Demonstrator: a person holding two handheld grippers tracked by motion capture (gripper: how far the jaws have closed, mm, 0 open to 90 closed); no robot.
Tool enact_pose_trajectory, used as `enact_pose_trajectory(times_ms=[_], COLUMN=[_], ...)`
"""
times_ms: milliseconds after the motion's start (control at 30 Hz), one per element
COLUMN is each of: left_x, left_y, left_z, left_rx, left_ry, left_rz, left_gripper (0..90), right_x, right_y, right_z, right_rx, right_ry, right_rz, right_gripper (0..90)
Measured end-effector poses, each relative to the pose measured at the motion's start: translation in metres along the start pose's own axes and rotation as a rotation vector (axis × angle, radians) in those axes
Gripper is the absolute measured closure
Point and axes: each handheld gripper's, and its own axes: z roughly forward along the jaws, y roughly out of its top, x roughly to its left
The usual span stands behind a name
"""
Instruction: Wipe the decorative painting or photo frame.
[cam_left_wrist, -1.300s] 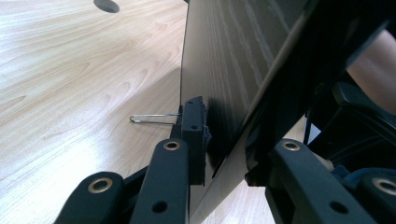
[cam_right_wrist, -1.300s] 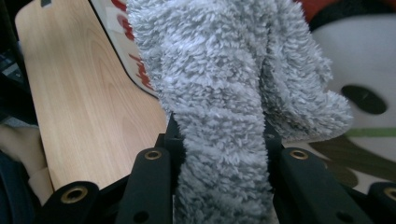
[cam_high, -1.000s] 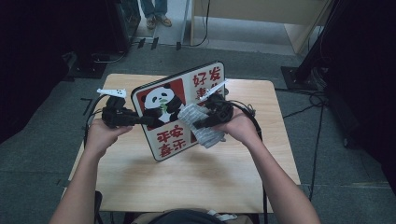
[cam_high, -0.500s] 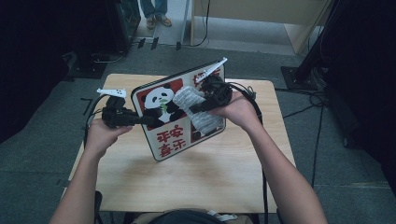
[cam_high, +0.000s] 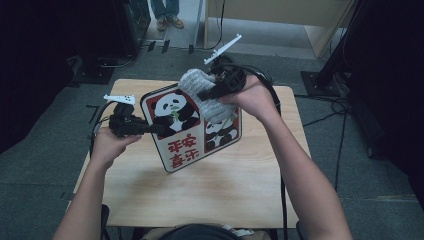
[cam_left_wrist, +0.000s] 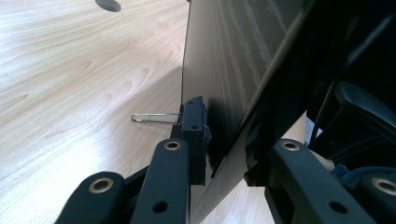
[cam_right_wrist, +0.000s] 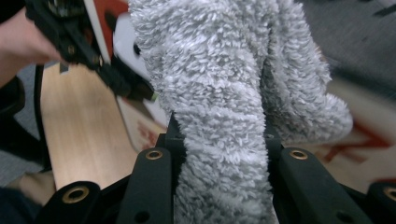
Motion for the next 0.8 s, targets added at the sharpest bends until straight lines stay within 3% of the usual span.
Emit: enact_pose_trajectory(times_ms=[200,300,800], left_x=[0.000,0.001,0.002], left_y=[0.000,0.000,0.000], left_z=[0.000,0.000,0.000], left_rx=[0.001,0.000,-0.001], left_ry=[-0.004,-0.008,-0.012], left_rz=[0.003,0.005,0.013], left_gripper=[76.0,75.9,76.0], right_x=[-0.001,0.000,0.001], right_y=[0.023,0.029,0.019], right_z=[-0.010,-0.005,0.013], right_rx=[-0.041,-0.018,0.020], right_ry=[-0.030,-0.034,-0.017], right_rz=[-0.011,-0.017,-0.010], right_gripper=[68.2,68.2,68.0])
